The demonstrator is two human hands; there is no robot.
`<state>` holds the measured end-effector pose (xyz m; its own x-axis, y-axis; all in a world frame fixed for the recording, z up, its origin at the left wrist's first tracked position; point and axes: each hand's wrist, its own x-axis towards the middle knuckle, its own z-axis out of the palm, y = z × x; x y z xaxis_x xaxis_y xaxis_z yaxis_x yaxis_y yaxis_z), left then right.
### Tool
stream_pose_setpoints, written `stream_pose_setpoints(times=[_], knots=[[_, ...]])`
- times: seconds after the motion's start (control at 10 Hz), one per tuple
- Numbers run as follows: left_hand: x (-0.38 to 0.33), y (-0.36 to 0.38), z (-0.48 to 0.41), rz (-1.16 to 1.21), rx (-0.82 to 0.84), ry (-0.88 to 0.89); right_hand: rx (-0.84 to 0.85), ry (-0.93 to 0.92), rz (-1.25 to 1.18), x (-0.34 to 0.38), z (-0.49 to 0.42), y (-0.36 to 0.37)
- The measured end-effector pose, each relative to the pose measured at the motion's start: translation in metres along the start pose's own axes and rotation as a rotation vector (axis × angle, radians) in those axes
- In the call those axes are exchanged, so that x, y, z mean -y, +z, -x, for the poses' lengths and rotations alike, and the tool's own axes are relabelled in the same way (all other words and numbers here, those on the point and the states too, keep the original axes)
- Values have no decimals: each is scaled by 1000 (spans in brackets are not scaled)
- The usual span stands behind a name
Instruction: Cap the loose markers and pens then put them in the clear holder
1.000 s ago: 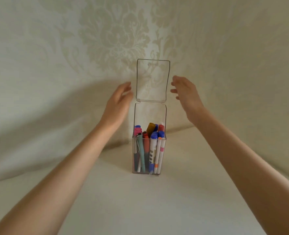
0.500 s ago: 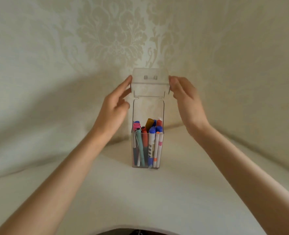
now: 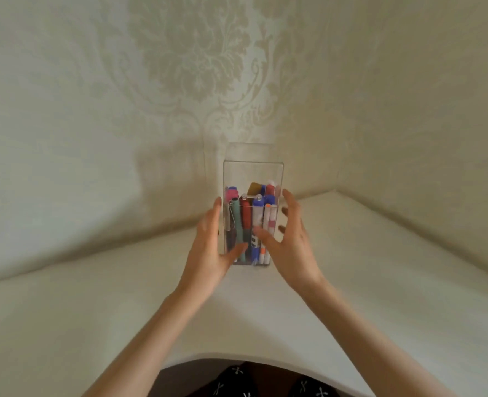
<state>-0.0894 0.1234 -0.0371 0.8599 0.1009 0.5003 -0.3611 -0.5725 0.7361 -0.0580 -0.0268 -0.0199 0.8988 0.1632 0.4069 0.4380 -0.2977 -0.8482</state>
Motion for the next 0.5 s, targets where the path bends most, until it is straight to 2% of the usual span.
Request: stream_pose_setpoints(times=[0.1,0.2,0.4,0.5], knots=[[11,13,1,-67,82,-31,36,-7,-7,-16,-3,7],[16,23,-8,-148,37,-10,103,-7,21,-31,-26,-1],[18,41,-29,-126,26,-86,255,4,-24,-39,-62,-18],[15,36,-32,-87,26,-86,258,20,4,-35,-62,-18]])
